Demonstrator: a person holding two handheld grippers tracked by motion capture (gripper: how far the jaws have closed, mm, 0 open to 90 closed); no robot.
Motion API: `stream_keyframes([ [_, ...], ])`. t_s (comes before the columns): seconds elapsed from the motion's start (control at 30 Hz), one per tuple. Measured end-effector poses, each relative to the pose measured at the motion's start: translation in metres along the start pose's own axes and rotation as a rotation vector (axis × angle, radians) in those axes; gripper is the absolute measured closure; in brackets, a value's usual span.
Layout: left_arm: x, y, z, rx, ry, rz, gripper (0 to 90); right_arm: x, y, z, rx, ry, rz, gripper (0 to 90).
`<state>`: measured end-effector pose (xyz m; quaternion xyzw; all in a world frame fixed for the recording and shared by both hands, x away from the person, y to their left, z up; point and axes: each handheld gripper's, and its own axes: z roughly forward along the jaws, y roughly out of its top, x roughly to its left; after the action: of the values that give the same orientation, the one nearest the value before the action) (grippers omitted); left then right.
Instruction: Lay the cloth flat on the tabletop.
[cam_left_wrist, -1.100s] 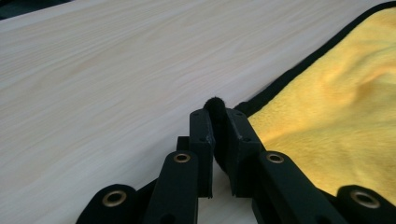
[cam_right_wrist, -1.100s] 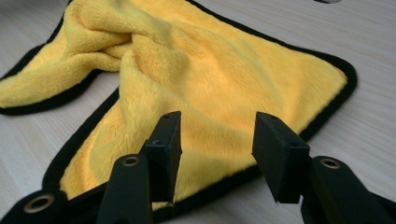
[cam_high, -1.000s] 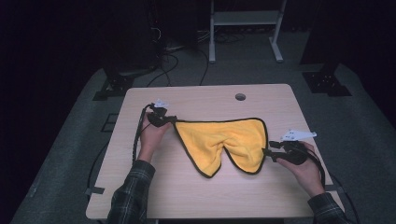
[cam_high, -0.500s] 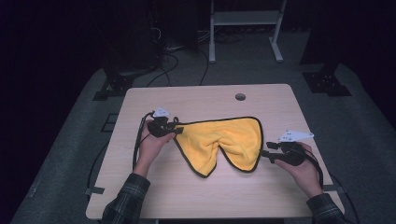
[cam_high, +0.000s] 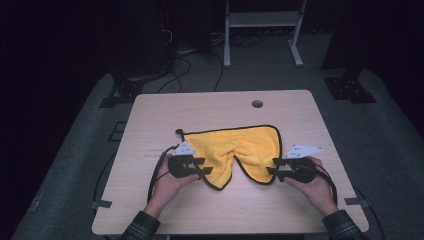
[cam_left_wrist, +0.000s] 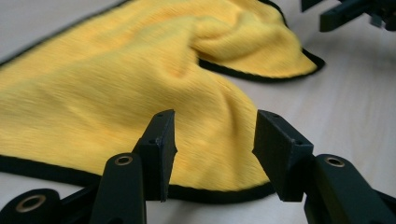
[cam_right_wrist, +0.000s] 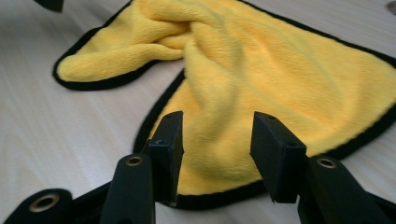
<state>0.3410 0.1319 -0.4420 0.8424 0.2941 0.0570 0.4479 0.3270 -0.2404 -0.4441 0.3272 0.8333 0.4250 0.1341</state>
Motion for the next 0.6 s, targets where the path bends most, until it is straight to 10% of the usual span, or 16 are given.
stream_keyframes([
  [0.2, -0.019, -0.009, 0.006, 0.03, -0.023, 0.033, 48.0, 0.02, -0.001, 0.01, 0.038, 0.096, -0.054, 56.4],
  [0.6, -0.047, -0.014, 0.027, 0.1, -0.061, 0.152, 49.2, 0.026, -0.008, 0.023, 0.107, 0.139, -0.075, 59.1],
])
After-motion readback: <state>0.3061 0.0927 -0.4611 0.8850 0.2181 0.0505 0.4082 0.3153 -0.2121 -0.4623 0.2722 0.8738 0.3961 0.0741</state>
